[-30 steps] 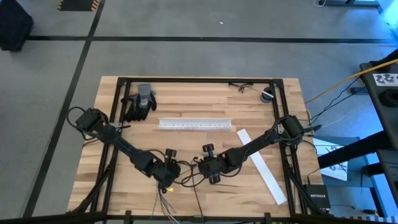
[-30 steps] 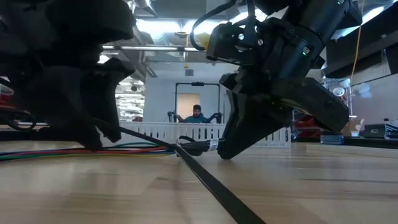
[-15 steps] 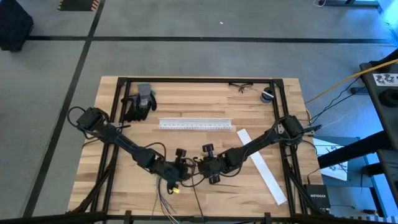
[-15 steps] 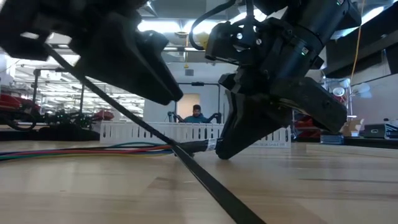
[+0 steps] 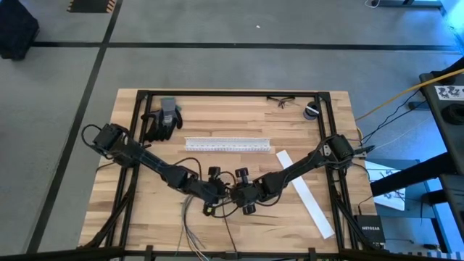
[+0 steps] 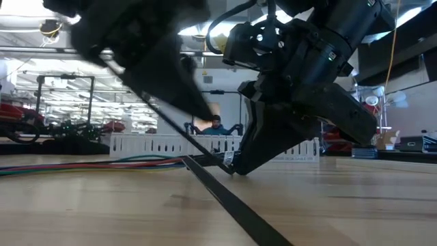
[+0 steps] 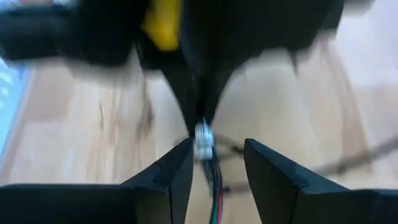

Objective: Ziptie cables
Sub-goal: Wrap the cables together using a black ziptie

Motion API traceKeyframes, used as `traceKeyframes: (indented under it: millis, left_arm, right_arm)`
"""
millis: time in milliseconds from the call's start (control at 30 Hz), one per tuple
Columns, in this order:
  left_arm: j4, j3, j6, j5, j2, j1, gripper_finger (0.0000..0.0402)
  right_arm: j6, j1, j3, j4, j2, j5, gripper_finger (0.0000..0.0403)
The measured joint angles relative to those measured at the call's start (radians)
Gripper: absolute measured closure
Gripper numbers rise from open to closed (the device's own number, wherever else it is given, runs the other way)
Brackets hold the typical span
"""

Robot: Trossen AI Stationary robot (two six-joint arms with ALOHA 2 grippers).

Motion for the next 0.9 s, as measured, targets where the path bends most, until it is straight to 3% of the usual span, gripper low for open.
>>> traceKeyframes:
  millis: [200,333,633,900]
  left_arm:
    - [-0.404,0.097,-0.060,-0.016,-0.046,-0.022,0.0265]
    - [-0.516,0.149,-0.088,-0.018,-0.068,-0.022,0.0265]
    - [-0.167,0.097,0.002,0.020,-0.019,0.024,0.0265]
    - [-0.037,0.091,-0.001,0.044,0.107,0.057,0.0265]
  right_arm:
    - [0.000,0.000,0.000,0.000,0.000,0.000,0.0392]
    - [-0.002,0.000,0.000,0.000,0.000,0.000,0.0392]
    - [-0.003,0.000,0.000,0.003,0.000,0.001,0.0392]
    - [-0.002,0.000,0.000,0.003,0.000,0.001,0.0392]
